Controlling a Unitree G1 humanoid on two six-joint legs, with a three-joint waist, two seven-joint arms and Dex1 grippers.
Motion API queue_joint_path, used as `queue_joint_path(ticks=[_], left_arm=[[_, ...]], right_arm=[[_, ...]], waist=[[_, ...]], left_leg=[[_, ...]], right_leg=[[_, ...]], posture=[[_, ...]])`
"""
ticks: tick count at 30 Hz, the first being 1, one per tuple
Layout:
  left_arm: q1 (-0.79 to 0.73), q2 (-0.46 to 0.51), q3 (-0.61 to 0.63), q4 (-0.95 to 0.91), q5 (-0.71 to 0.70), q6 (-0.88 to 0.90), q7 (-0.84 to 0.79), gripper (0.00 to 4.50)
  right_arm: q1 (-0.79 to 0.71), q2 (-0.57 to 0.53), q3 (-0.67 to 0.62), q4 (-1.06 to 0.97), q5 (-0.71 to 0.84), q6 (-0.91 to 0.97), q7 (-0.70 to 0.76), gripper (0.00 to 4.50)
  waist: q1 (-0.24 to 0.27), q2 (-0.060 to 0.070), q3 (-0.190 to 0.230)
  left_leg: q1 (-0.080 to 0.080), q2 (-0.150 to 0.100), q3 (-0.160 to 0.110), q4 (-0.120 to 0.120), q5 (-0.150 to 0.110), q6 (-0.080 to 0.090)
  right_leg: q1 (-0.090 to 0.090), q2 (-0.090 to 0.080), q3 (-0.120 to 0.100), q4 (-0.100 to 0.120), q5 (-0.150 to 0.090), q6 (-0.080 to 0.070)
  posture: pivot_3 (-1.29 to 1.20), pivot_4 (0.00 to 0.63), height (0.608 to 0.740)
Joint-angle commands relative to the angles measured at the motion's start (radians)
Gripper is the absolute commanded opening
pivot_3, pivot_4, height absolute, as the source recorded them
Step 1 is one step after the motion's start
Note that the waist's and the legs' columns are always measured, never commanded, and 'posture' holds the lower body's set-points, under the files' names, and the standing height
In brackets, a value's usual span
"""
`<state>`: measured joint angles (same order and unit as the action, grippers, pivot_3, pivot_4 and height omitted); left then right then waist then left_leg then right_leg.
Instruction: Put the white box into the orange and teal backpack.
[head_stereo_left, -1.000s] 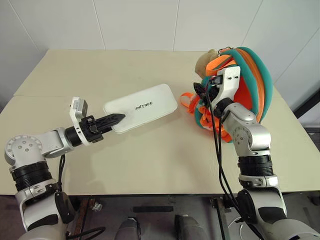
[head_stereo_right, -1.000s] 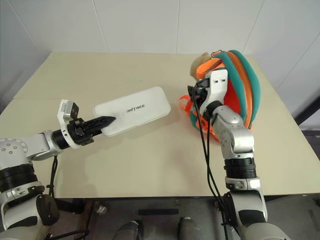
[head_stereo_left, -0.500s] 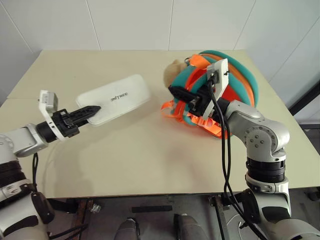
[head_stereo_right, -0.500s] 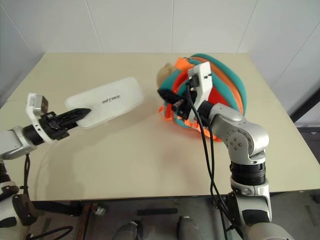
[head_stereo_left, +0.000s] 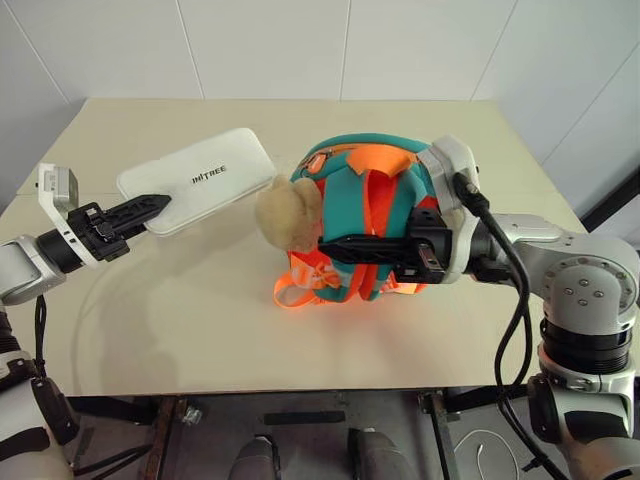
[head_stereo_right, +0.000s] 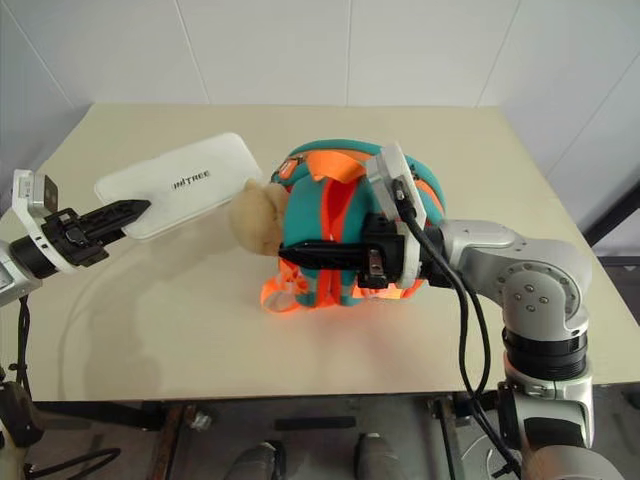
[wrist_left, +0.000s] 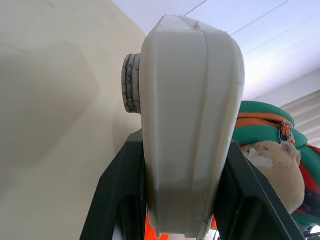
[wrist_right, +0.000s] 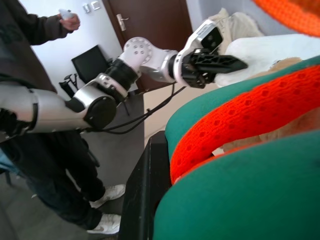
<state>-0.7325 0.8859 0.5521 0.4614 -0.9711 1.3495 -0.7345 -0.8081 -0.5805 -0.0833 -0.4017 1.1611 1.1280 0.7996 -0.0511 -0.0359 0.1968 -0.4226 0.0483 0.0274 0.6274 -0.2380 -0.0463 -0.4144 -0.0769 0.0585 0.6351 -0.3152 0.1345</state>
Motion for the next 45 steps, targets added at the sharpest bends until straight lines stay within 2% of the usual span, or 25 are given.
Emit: queue_joint_path(ticks=[1,6,10,13,16,22,32,45], left_arm=[[-0.031,0.044,-0.006,-0.008,0.01,-0.024,-0.05,1.28],[-0.026,0.066,-0.049,-0.028,0.027,-0.039,-0.119,1.28],[0.015,0.103,-0.057,-0.095,0.032,-0.099,-0.214,1.28],[0.081,0.101,0.005,-0.168,0.024,-0.237,-0.316,1.28],[0.139,0.11,0.035,-0.21,0.024,-0.334,-0.416,1.28],[0.21,0.118,0.012,-0.243,0.033,-0.409,-0.542,1.28],[0.159,0.125,-0.099,-0.193,0.098,-0.513,-0.651,1.28],[-0.024,0.168,-0.427,-0.095,0.398,-0.719,-0.791,1.28]], right_arm=[[-0.013,-0.043,-0.023,-0.045,0.061,-0.005,0.064,0.0],[0.004,-0.105,-0.033,-0.04,0.091,-0.001,0.115,0.0],[0.043,-0.183,-0.026,-0.025,0.026,-0.025,0.17,0.0],[0.061,-0.213,-0.03,-0.023,0.007,-0.038,0.186,0.0],[0.074,-0.229,-0.029,-0.016,-0.017,-0.055,0.196,0.0],[0.066,-0.217,-0.015,0.007,-0.05,-0.08,0.198,0.0],[0.058,-0.191,-0.004,0.017,-0.078,-0.096,0.191,0.0],[0.045,-0.184,0.014,0.026,-0.105,-0.109,0.202,0.0]], waist=[[-0.001,0.0,0.0],[0.0,0.0,0.0],[0.002,-0.002,0.001],[0.0,-0.002,0.001],[0.001,-0.002,0.001],[0.003,-0.002,0.001],[0.021,-0.002,0.001],[0.024,-0.002,0.001]], left_leg=[[0.0,0.0,0.0,0.0,0.0,0.0],[0.0,0.0,0.0,0.0,0.0,0.0],[0.0,0.0,0.0,0.0,0.0,0.0],[0.0,0.0,0.002,0.0,-0.001,0.001],[0.0,0.001,0.002,-0.001,-0.001,0.001],[0.0,0.001,0.003,0.0,-0.002,0.002],[0.0,0.001,0.003,0.001,-0.002,0.003],[0.0,0.001,0.003,0.003,-0.002,0.003]], right_leg=[[0.0,0.0,0.0,0.0,0.0,0.0],[0.0,0.0,0.0,-0.002,0.0,0.0],[0.0,0.0,0.0,-0.003,0.0,0.0],[0.0,-0.001,0.001,-0.004,0.0,-0.001],[0.0,-0.001,0.001,-0.005,0.0,-0.001],[0.001,-0.001,0.001,-0.006,-0.001,-0.001],[0.0,-0.001,0.001,-0.005,-0.001,-0.001],[0.001,0.0,0.001,-0.004,0.0,-0.001]], posture=[[0.0,0.15,0.74],[0.0,0.15,0.74],[0.0,0.15,0.74],[0.0,0.15,0.74],[0.0,0.15,0.74],[0.0,0.15,0.74],[0.0,0.15,0.74],[0.0,0.15,0.74]])
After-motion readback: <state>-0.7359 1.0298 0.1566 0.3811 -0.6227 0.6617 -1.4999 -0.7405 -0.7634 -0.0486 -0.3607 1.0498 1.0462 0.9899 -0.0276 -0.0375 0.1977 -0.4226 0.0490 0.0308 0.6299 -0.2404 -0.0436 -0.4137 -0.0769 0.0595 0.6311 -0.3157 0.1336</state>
